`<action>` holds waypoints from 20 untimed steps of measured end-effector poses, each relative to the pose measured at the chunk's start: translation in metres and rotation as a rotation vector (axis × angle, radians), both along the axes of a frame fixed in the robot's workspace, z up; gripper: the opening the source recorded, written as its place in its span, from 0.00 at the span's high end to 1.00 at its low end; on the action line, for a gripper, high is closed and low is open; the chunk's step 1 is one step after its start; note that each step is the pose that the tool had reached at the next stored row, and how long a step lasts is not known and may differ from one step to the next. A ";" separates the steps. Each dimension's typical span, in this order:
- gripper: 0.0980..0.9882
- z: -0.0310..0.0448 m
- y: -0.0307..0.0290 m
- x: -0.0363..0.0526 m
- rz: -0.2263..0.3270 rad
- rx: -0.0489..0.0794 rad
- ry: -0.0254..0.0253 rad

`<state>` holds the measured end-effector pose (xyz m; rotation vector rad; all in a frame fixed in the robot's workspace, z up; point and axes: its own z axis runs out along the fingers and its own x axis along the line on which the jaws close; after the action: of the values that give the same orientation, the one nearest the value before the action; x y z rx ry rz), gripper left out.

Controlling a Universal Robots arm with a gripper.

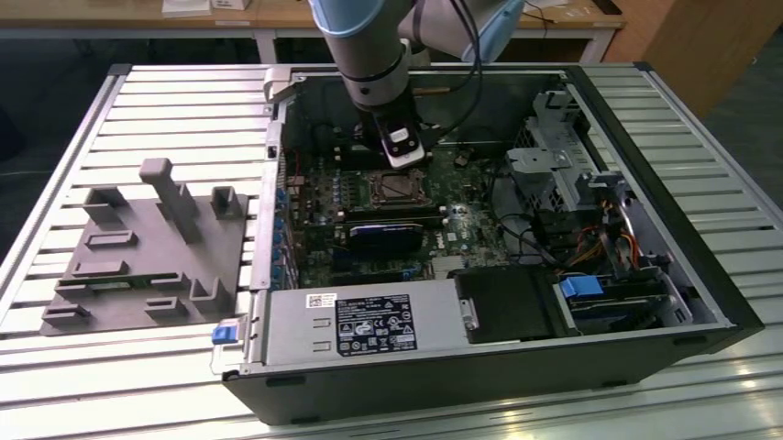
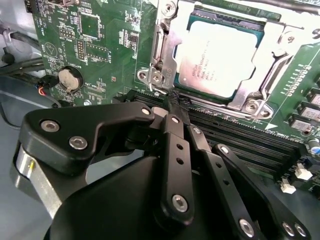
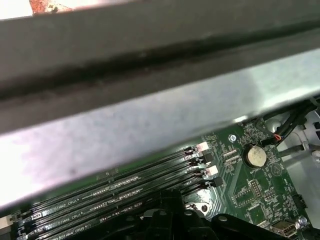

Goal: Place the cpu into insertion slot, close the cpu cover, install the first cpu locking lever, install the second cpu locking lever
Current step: 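Install the first cpu locking lever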

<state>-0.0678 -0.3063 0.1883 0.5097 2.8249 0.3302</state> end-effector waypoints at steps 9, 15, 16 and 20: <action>1.00 0.0006 0.0000 0.0010 0.000 -0.010 0.0000; 1.00 0.0006 0.0000 0.0012 -0.001 -0.012 0.0000; 1.00 0.0006 0.0000 0.0012 -0.001 -0.011 0.0000; 1.00 0.0008 0.0001 0.0012 -0.001 -0.011 -0.0001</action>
<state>-0.0666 -0.3062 0.1891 0.5085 2.8247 0.3137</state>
